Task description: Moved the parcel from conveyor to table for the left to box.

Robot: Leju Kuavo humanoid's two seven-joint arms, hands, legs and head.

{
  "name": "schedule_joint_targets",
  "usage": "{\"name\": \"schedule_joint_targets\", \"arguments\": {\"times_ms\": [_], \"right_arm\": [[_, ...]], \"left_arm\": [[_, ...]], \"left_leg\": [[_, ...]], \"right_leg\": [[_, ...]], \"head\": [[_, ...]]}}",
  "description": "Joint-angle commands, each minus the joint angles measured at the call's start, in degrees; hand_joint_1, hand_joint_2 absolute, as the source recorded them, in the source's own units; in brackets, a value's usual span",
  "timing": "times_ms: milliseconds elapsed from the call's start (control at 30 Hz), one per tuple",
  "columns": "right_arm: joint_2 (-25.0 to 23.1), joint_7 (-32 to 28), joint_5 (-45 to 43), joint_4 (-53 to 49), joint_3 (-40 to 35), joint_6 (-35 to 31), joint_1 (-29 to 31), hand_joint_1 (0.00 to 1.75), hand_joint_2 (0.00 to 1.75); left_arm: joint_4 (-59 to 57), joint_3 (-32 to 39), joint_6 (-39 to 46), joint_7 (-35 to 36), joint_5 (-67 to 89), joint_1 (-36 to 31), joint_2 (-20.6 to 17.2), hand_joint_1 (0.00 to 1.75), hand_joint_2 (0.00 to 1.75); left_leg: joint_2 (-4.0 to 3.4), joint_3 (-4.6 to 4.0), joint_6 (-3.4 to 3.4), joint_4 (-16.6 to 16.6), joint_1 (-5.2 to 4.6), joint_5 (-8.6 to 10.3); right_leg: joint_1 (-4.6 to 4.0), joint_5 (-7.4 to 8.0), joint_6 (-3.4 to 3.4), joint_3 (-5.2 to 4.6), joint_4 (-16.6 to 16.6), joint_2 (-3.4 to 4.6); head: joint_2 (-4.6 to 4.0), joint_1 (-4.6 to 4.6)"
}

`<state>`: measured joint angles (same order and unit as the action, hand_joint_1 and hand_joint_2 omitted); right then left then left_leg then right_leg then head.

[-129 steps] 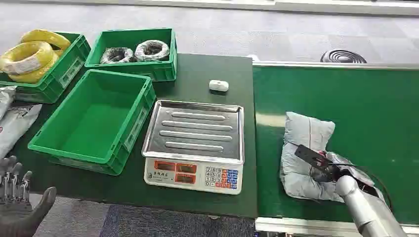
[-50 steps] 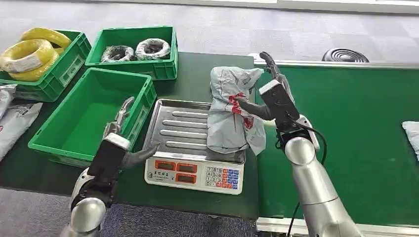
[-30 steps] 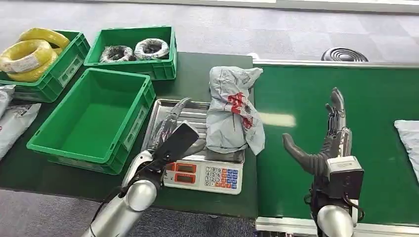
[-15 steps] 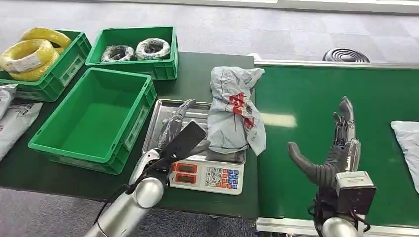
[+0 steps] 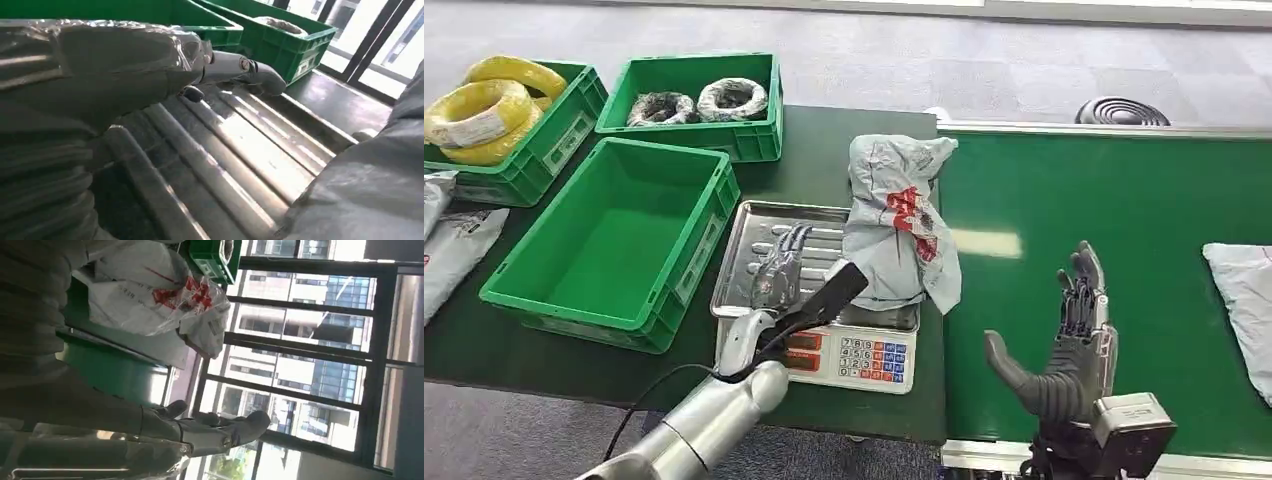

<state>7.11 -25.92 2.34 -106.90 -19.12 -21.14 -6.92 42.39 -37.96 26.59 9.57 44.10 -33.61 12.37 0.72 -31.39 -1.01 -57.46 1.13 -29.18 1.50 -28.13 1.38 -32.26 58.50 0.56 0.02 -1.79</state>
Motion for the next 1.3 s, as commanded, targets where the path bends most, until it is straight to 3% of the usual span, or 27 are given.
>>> {"name": "schedule_joint_targets", "arguments": {"times_ms": [33,333,500,600,767,933,1100,1167,1233,1300], "right_arm": [[-2.46,0.68,0.74,0.82,-2.2,0.26,1.24,0.0,1.75],[-3.43,1.11,2.02,0.31,-1.21,0.99,0.36,0.0,1.75],[-3.78,0.95,2.63,-0.25,-0.34,0.21,-1.41,0.0,1.75],[-3.27,0.69,2.42,-0.05,-0.54,0.1,-1.47,0.0,1.75],[-3.14,0.36,2.11,0.27,-0.74,-0.34,-0.7,0.0,1.75],[-2.22,0.17,2.14,-0.14,-1.47,-2.04,-1.91,0.0,1.75],[-1.97,0.02,2.14,-0.45,-1.63,-2.59,-2.4,0.0,1.75],[-1.55,-0.29,2.11,-1.14,-2.06,-4.54,-3.5,0.0,1.75],[-1.42,-0.61,2.16,-1.63,-2.19,-5.52,-4.11,0.0,1.75],[-1.32,-0.88,1.96,-1.87,-2.05,-6.94,-4.28,0.0,1.75]], "left_arm": [[-12.39,-2.51,0.87,1.14,2.11,-4.25,1.4,0.0,1.75],[-12.7,-1.37,0.78,0.4,2.24,-4.06,1.81,0.0,1.75],[-8.88,1.42,-0.36,-4.99,-2.56,-2.12,2.67,0.0,1.75],[-4.41,1.38,-3.44,-5.69,-6.01,-1.32,1.92,0.0,1.75],[0.98,2.22,-0.81,-4.78,-7.08,-2.13,-0.63,0.0,1.75],[8.55,6.47,8.75,-12.12,-10.67,-0.97,-2.01,0.0,1.75],[10.15,6.31,8.94,-12.43,-10.86,-0.47,-2.2,0.0,1.75],[14.21,5.16,12.45,-17.18,-13.31,0.28,-3.03,0.0,1.75],[17.39,4.15,11.78,-16.85,-14.44,0.82,-3.7,0.0,1.75],[20.27,2.53,5.93,-13.5,-18.82,1.19,-3.98,0.0,1.75]], "left_leg": [[-0.03,0.07,0.07,0.12,-0.01,0.06],[-0.12,0.18,0.06,0.19,-0.02,0.09],[-0.02,0.23,0.05,0.11,-0.03,0.03],[-0.07,0.21,0.09,0.19,-0.03,0.08],[-0.22,0.14,0.07,0.16,-0.01,0.09],[-0.08,0.09,0.03,0.02,0.0,0.01],[-0.12,0.15,0.08,0.14,-0.02,0.05],[-0.12,0.11,0.07,0.11,-0.02,0.04],[-0.09,0.04,0.07,0.1,-0.02,0.06],[0.01,0.02,0.03,0.03,-0.01,0.02]], "right_leg": [[-0.03,0.06,-0.12,0.09,-0.13,-0.06],[-0.01,0.12,-0.15,0.15,-0.16,0.02],[0.0,0.03,-0.08,0.24,-0.09,-0.04],[-0.01,0.1,-0.14,0.22,-0.19,-0.04],[-0.03,0.15,-0.19,0.09,-0.15,0.09],[-0.01,0.03,-0.08,0.08,-0.01,0.03],[-0.02,0.08,-0.14,0.14,-0.13,0.01],[-0.02,0.07,-0.11,0.11,-0.1,0.04],[-0.02,0.08,-0.14,0.06,-0.1,-0.02],[0.0,0.01,-0.08,0.06,-0.02,-0.06]], "head": [[0.0,0.04],[0.0,0.0],[0.0,0.0],[0.0,0.02],[0.0,0.0],[0.0,0.0],[0.0,0.0],[0.0,0.02],[0.0,0.0],[0.0,0.0]]}}
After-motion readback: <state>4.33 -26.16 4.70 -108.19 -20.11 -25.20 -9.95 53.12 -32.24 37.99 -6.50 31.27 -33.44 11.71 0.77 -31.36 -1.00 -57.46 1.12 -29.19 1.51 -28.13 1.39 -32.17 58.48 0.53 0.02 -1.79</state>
